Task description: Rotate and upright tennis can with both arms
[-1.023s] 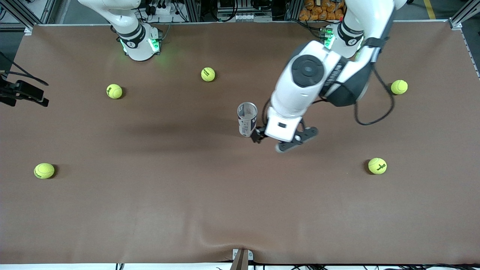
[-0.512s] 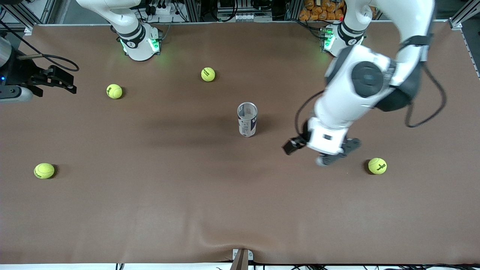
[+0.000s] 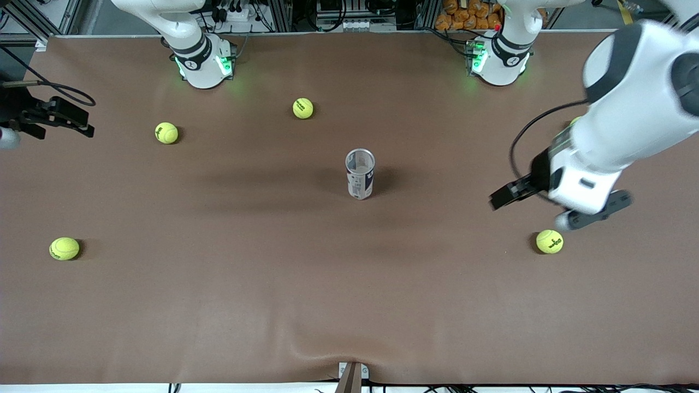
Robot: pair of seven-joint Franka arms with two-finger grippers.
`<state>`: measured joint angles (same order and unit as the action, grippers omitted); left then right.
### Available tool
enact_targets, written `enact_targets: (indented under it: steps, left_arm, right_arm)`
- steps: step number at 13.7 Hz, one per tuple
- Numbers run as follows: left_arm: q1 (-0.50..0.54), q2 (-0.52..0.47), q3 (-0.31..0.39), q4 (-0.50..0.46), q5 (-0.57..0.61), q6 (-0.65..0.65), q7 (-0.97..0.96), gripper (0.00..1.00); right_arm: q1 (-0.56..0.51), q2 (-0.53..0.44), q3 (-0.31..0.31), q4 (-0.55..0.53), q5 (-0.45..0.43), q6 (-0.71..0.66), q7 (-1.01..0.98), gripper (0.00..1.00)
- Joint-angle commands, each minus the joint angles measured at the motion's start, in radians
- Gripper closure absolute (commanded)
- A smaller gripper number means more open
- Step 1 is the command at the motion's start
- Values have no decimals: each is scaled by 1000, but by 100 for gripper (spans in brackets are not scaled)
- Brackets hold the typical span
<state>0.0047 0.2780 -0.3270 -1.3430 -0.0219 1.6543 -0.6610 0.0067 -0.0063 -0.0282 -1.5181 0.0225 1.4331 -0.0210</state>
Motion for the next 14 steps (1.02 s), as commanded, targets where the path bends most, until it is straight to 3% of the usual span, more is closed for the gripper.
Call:
enact_targets:
  steps: [1,6,10,14]
  left_arm:
    - [-9,-109,68,-48,19,-94,148,0]
    - [-80,-275,268,-214,7,-105,342,0]
    - [-80,-419,287,-395,8,-47,394,0]
    - [-103,-362,365,-352,22,-13,469,0]
  right_arm:
    - [-31,-34,8,-37,2,9,1,0]
    - [-31,-34,8,-40,2,7,3,0]
    - [-30,-35,11,-40,2,7,3,0]
    - [-31,-46,11,-39,2,6,67,0]
